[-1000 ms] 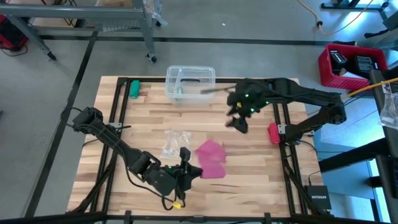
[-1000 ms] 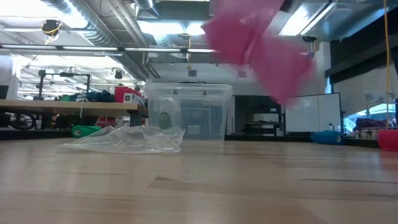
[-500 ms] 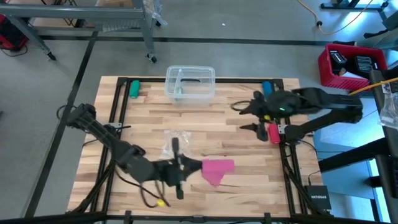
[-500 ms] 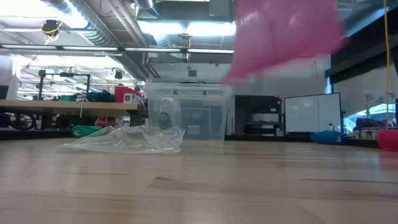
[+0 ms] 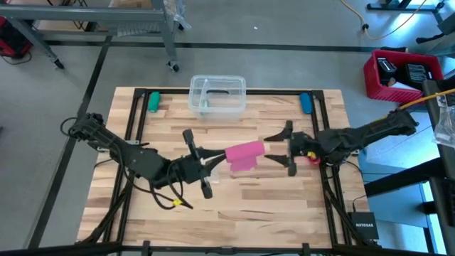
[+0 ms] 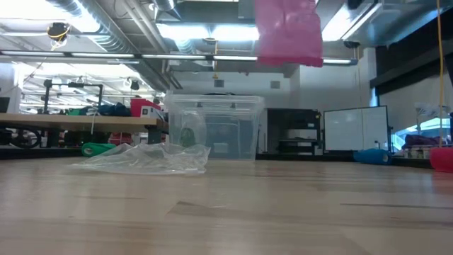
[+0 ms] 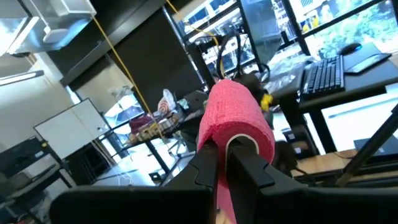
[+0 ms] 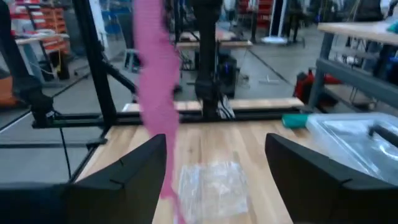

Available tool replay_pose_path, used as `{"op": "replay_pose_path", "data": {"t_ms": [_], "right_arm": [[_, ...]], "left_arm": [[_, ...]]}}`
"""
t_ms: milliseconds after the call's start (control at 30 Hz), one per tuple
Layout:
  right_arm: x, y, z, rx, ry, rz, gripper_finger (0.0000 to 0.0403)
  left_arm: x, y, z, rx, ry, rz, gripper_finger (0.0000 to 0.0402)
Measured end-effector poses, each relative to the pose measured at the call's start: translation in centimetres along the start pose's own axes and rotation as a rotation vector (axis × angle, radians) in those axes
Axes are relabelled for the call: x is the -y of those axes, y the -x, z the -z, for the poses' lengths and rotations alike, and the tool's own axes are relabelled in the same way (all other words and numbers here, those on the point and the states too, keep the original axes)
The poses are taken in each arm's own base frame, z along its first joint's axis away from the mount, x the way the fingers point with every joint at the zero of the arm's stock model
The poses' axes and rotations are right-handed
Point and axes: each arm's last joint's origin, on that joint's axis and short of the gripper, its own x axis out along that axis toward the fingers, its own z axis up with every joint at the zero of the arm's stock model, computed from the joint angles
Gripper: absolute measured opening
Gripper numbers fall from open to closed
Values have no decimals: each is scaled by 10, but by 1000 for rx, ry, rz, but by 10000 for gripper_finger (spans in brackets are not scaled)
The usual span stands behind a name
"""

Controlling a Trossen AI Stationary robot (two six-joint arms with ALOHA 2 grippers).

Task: Roll bandage
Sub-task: Roll the pink bandage

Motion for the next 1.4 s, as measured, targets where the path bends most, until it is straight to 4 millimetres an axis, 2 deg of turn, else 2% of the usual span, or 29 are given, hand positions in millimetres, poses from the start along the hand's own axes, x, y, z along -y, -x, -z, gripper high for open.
{"op": "replay_pose_path", "data": {"t_ms": [300,467,633,867,1133,1267,1400], "right_arm": [[-13,-27,13,-4,65,-140,275],[-16,-45,23,-6,78,-74,275],[-14,-46,25,-28,124,-16,275],[-16,-33,20,-38,86,-46,275],[-26,-48,26,-17,43,-216,275],[-27,-53,28,-2,42,-201,272],[-28,-57,26,50,66,-193,247]], "left_arm": [[0,-2,0,25,21,36,13],[0,-2,0,26,35,38,13],[2,0,-1,29,38,46,13],[3,2,-2,33,22,50,13],[0,-3,0,40,38,57,13],[0,-3,0,41,34,57,13],[1,-3,0,58,41,84,13]]}}
